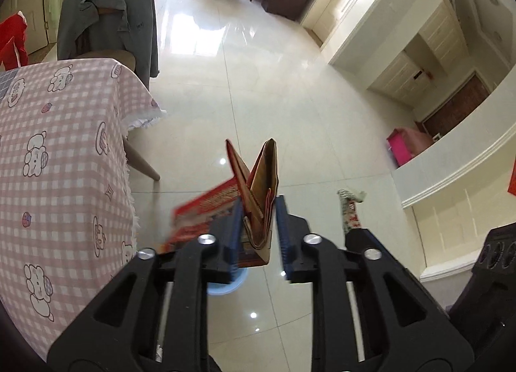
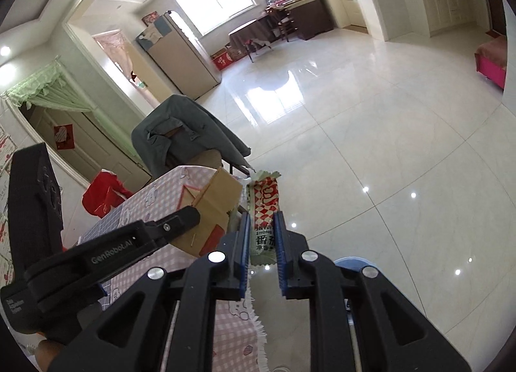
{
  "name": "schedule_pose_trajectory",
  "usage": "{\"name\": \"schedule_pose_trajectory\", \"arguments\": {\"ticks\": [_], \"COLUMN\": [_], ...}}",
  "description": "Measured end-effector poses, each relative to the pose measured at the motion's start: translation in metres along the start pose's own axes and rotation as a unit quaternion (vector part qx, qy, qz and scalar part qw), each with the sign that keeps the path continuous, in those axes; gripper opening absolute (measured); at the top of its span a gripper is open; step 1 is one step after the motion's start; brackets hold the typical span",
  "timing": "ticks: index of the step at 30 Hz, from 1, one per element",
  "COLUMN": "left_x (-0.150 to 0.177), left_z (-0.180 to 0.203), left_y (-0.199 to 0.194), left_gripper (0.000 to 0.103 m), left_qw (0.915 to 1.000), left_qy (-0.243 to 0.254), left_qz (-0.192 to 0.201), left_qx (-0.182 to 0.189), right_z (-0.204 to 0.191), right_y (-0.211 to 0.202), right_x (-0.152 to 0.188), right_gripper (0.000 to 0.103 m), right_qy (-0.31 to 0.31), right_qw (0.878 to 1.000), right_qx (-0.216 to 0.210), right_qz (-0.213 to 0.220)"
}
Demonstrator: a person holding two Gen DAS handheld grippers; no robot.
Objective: Collect trash
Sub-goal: 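Carry both items over the blue bucket and open the left tool to drop the box, then open the right tool to drop the red-white wrapper into the bucket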
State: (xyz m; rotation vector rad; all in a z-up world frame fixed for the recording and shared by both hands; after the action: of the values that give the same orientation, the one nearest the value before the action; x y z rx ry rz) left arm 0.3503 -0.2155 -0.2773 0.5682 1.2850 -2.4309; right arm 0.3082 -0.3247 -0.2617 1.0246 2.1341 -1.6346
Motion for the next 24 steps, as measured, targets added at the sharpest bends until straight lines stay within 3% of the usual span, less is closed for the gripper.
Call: {"name": "schedule_pose_trajectory", "arguments": {"ticks": [2,3,24], "left_x": [0.001,0.001,-0.002], "left_z": [-0.001,0.003,-0.008], "left_y": [0.003,0.003,-0.004], "left_gripper": [0.047,0.05,0.054], "left_qw": [1.0,1.0,0.9993], "left_qy": [-0.001,0.002,0.017], "left_qz": [-0.004,0.0,-0.011], "left_qx": [0.0,-0.004,-0.032], "right_z": [0.006,0.009,-0.005], "right_y": [0.001,0.001,0.011], "right_x": [0.001,0.002,-0.003], "right_gripper": [0.015,0.015,0.015], "right_qy": [0.004,0.006,-0.001], "right_qw": [1.0,1.0,1.0], "right_qx": [0.002,0.002,0.002], "right_qz": [-0.004,-0.005,-0.011]}}
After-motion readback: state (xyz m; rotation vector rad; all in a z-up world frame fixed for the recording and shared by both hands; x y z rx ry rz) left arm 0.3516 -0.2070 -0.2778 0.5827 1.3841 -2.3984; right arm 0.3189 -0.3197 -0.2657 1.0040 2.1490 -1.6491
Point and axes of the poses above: each gripper's, at about its wrist camera, not at the fingertips, and y roughly the way its jaws point, z to its right, x to its underside, the point moved 7 cm from there along y, roughly the way its jaws point, and after that the axes turned 11 degrees about x, right-handed, at the moved point
